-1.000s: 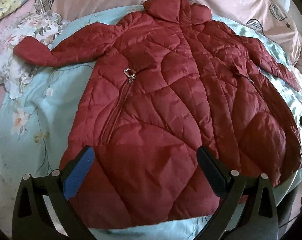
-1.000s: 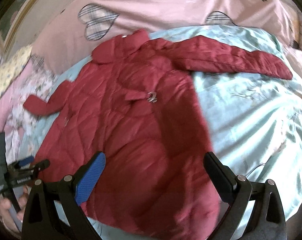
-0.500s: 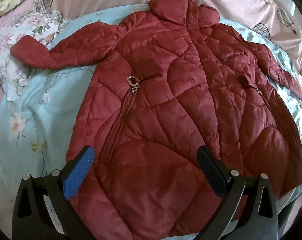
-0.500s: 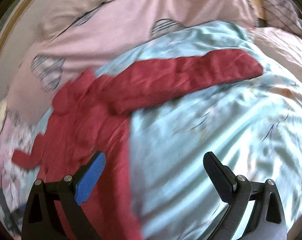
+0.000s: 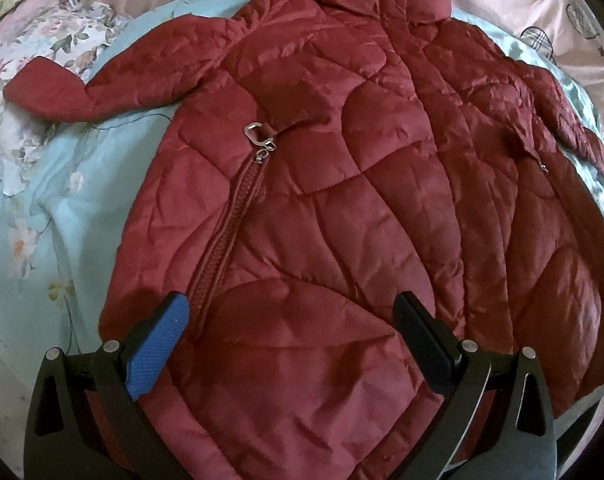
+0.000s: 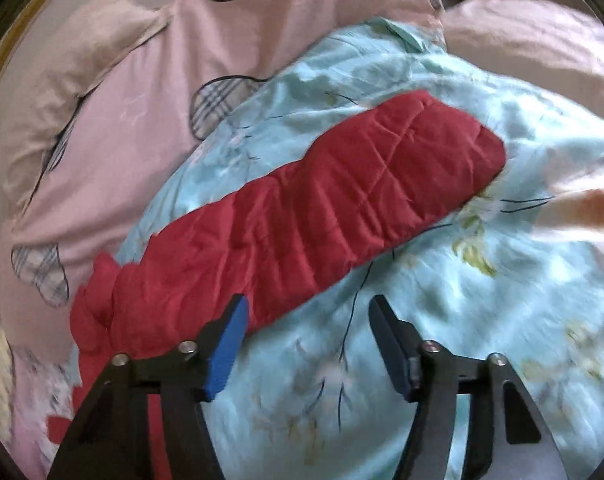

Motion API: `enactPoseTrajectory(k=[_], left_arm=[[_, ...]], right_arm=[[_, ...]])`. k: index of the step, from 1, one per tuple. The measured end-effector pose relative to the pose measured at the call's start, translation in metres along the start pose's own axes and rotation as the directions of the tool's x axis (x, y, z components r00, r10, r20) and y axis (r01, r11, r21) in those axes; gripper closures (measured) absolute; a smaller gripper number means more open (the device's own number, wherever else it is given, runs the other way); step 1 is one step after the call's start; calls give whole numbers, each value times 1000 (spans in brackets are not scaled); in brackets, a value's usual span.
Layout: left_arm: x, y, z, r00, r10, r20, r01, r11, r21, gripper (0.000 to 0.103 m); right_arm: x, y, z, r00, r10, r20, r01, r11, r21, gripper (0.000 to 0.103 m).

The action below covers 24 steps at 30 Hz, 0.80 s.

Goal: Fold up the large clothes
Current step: 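Grasp the coat sleeve cuff with the right gripper and lift it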

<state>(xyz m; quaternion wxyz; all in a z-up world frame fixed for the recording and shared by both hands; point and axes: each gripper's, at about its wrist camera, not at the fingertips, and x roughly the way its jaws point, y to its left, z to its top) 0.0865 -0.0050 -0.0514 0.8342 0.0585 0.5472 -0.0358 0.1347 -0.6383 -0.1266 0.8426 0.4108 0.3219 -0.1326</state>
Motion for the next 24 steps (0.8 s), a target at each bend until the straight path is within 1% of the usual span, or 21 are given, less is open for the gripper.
enactPoseTrajectory(k=[1, 4, 9, 11, 13, 16, 20, 24], left_arm=[[2, -1, 1, 1000, 0, -3, 0, 1000, 2, 0], [7, -3, 4, 1000, -3, -2, 3, 1000, 4, 0], [17, -4, 8, 1000, 7, -28, -7, 1000, 5, 0], [20, -4, 11, 1000, 8, -29, -8, 1000, 3, 0], [23, -5, 15, 1000, 8, -28, -8, 1000, 4, 0], [26, -6, 21, 1000, -6, -23, 6, 1000, 0, 0], [25, -7, 30, 1000, -13, 6, 13, 1000, -1, 0], [26, -3, 38, 1000, -19, 21, 19, 1000, -15, 0]], right_arm=[[7, -4, 4, 1000, 13, -3, -13, 1000, 23, 48], [22, -10, 12, 1000, 10, 1, -10, 998, 54, 54], [31, -15, 29, 999, 10, 46, -14, 997, 82, 61], [35, -12, 35, 999, 5, 54, -9, 997, 77, 68], [38, -6, 38, 999, -1, 54, -2, 998, 63, 82], [39, 10, 39, 998, -15, 63, 14, 1000, 16, 90], [32, 35, 37, 996, 2, 92, 3, 999, -54, 94], [19, 65, 30, 993, 41, 108, -26, 991, -134, 95]])
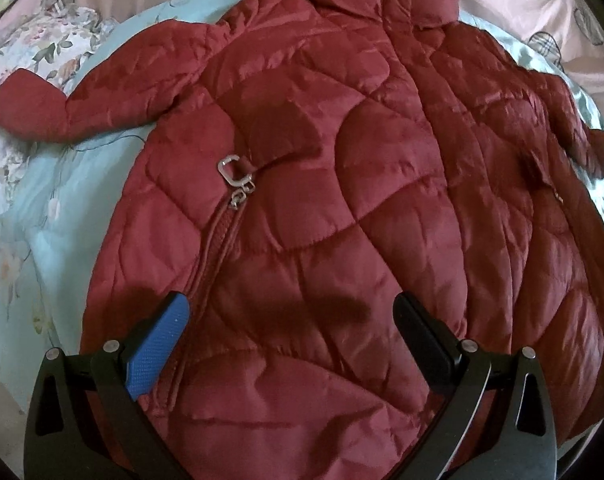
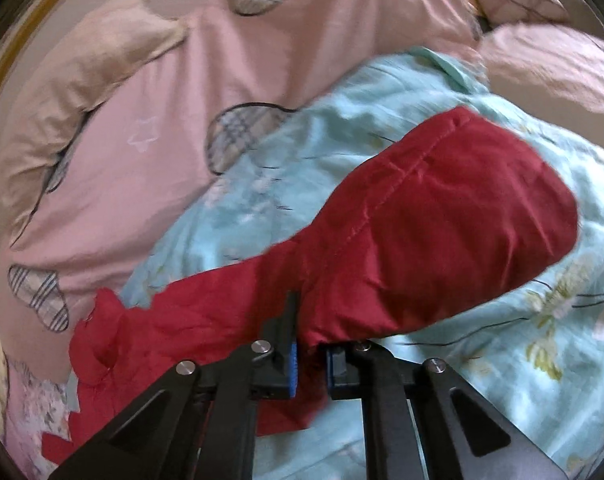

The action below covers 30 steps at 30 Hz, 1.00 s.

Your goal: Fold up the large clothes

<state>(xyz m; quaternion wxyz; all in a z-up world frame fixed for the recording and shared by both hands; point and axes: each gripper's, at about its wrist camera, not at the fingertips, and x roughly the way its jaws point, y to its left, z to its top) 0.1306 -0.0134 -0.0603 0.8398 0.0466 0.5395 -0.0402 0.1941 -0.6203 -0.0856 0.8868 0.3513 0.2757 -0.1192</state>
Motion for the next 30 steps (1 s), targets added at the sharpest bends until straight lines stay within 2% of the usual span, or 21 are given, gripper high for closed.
enactPoseTrajectory(k=[9, 12, 16, 23, 30], left_arm=[[-2, 14, 9, 998, -51, 36, 53, 997, -55, 0], [-2, 23, 13, 997, -54, 48, 58, 996, -71, 0], [-2, 38, 16, 995, -87, 56, 94, 988, -119, 0], [-4, 61, 15, 990, -123, 65, 132, 976, -175, 0], [-8, 69, 19, 980, -178, 89, 193, 960, -202, 0]], right_arm=[[-20, 97, -21, 993, 117, -22, -119, 974, -193, 95], [-19, 129, -33, 988, 143, -51, -151, 953, -262, 95], [-14, 179, -60, 977, 180, -111, -208, 907, -367, 95], [7, 233, -107, 949, 218, -228, -299, 850, -433, 96], [35, 274, -165, 912, 193, -362, -358, 805, -473, 96]])
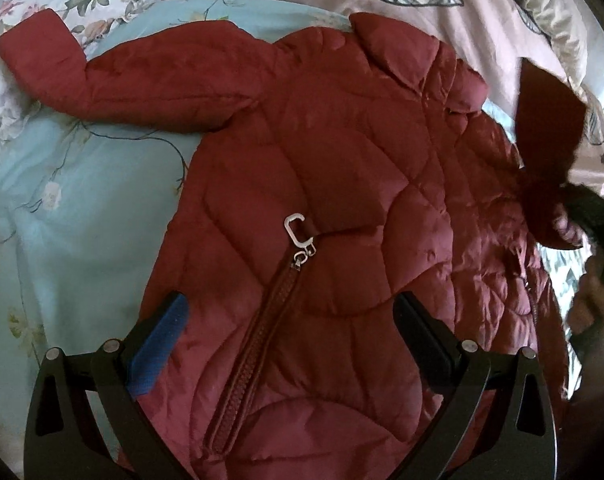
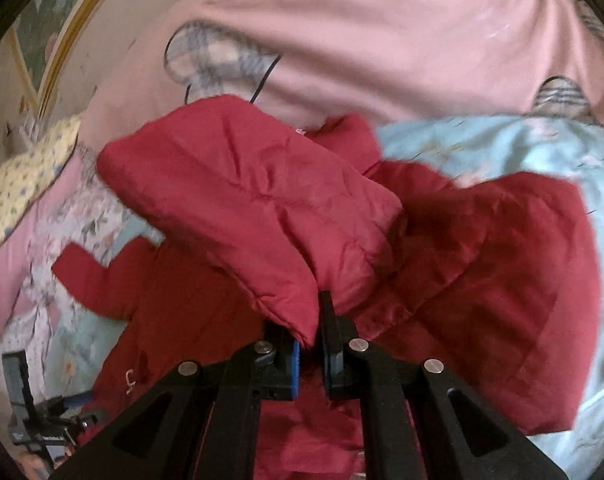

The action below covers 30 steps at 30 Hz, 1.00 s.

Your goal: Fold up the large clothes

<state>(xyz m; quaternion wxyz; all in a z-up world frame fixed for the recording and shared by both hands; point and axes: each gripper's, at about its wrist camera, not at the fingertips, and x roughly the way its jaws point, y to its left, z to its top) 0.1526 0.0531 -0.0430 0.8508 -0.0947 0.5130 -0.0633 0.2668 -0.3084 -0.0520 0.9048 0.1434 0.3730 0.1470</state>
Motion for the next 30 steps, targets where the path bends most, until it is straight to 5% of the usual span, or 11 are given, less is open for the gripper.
enactPoseTrajectory(k=[12, 22, 28, 30], left_arm=[[-5, 23, 30, 989, -150, -8, 149, 986, -69, 0], [5, 16, 118, 947, -321, -3, 319, 942, -104, 0], [58, 4, 161, 888, -451, -90, 431, 884, -182, 0], [70, -3, 168, 883, -458, -104, 437, 882, -176, 4]], right_arm=[[78, 76, -21, 995, 48, -91, -56, 994, -91, 95], [93, 106, -34, 997, 32, -70, -46, 978, -203, 89], [94, 113, -38, 998, 8, -62, -24, 966, -256, 88], [94, 113, -39, 998, 9, -62, -25, 966, -259, 88]])
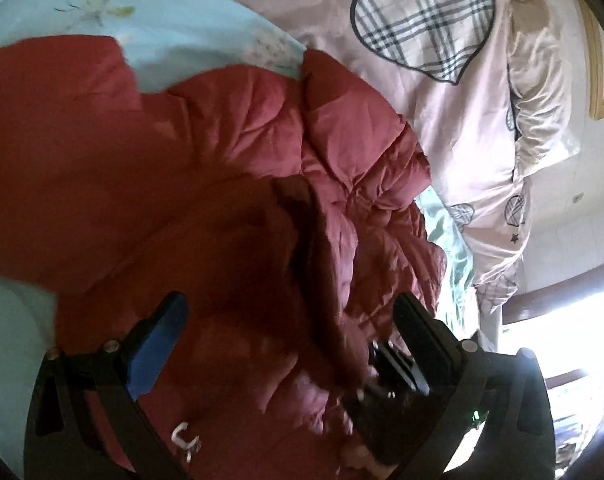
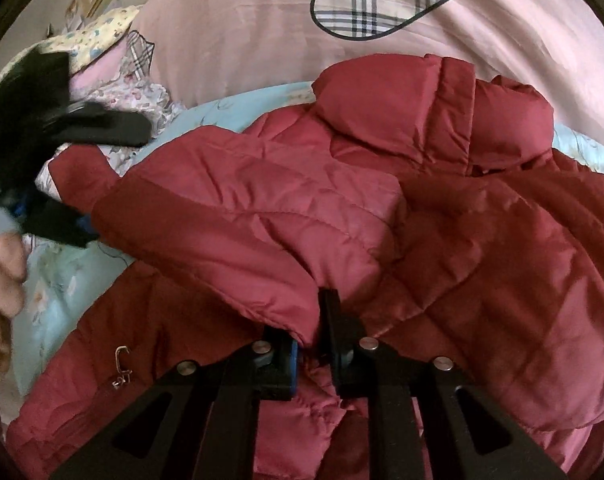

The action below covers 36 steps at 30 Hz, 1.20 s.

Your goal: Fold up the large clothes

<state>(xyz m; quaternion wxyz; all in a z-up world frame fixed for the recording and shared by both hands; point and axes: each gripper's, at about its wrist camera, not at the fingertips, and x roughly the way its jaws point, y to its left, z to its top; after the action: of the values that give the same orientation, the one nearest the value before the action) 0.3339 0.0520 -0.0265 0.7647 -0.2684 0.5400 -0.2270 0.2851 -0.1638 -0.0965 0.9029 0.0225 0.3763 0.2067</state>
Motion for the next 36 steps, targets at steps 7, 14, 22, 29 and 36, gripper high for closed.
enactPoseTrajectory(k=[7, 14, 22, 29, 36], left_arm=[[19, -8, -3, 999, 22, -25, -20, 996, 92, 89], [13, 0, -6, 993, 112, 37, -117, 976, 186, 90], [19, -8, -21, 957, 265, 122, -291, 894, 340, 87], [-2, -13, -33, 890, 380, 252, -450, 823, 347, 67], [-26, -33, -45, 941, 217, 261, -299, 893, 336, 67]], right_arm=[[-6, -5, -4, 999, 41, -13, -41, 999, 27, 81], [-49, -40, -21, 998, 69, 9, -70, 988, 137, 73], [-80, -115, -10, 975, -210, 76, 186, 952, 243, 69], [-39, -145, -26, 973, -221, -62, 230, 936, 267, 70], [-34, -150, -24, 978, -198, -64, 208, 934, 290, 69]])
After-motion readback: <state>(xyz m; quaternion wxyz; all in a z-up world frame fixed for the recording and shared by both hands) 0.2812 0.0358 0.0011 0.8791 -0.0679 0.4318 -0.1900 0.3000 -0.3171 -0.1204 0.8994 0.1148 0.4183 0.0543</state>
